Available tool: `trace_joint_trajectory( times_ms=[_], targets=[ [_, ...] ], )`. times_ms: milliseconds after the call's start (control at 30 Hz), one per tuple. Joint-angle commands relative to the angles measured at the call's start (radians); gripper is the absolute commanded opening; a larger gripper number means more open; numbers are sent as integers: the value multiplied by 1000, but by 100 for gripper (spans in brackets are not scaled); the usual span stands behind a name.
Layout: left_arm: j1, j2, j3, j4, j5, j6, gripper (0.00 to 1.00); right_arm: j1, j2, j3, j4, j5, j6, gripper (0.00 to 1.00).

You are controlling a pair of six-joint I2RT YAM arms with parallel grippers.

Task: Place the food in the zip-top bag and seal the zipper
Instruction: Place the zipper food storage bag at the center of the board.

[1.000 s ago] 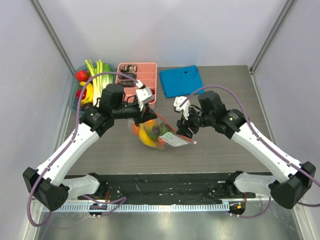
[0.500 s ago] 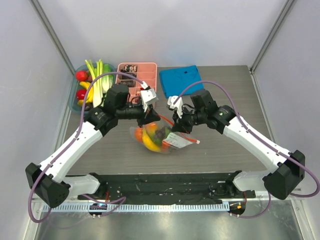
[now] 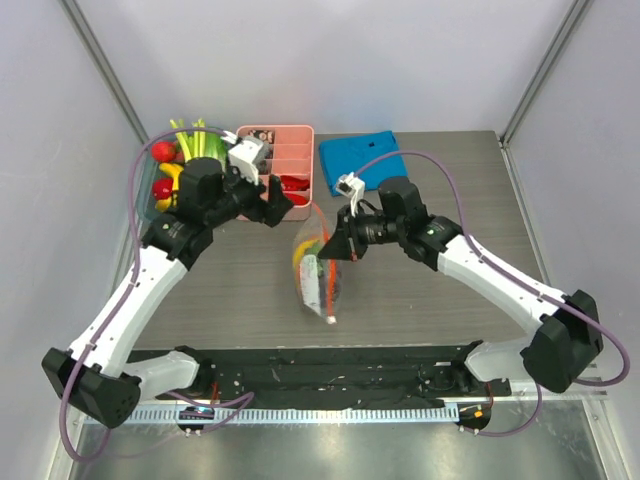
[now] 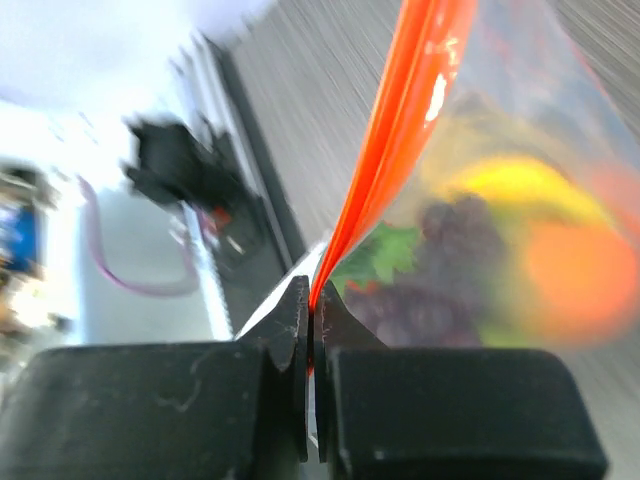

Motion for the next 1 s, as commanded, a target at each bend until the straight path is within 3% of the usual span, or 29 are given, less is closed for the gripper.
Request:
trace_joint_trajectory(
  times_ms=[0,33,67,167,333,433,500,567,667,767,900,967],
  targets=[
    [61,-65,60,46,-218,-80,86,5,88,1,491,-107,408,1],
    [76,-68,68,34,-247,-65,98,11,109,6,580,-115,507,1],
    [82,-74,71,22,-325,-57,100,20,123,29,601,-124,526,1],
    [101,-108,51,-17,-394,-30,100,35,165,69,647,-133,581,1],
    [116,-166,-9,-71,-396,-14,100,5,179,32,679,-124,686,1],
    [116,-175,-48,-80,-384,4,100,-143,205,-142,702,-133,844,1],
    [116,-168,-55,-83,-379,9,100,-194,209,-199,650,-135,842,1],
    [116,-162,-68,-88,-373,12,100,-242,234,-250,584,-153,748,1],
    [116,-143,-82,-94,-362,13,100,-282,270,-276,383,-182,445,1],
    [116,-110,-73,-142,-330,10,100,-340,307,-275,208,-178,260,2],
    [142,-25,3,-267,-175,-59,100,-487,324,-224,46,-150,155,3],
    [159,2,14,-287,-53,-80,100,-520,329,-187,1,-150,123,12]
  ],
)
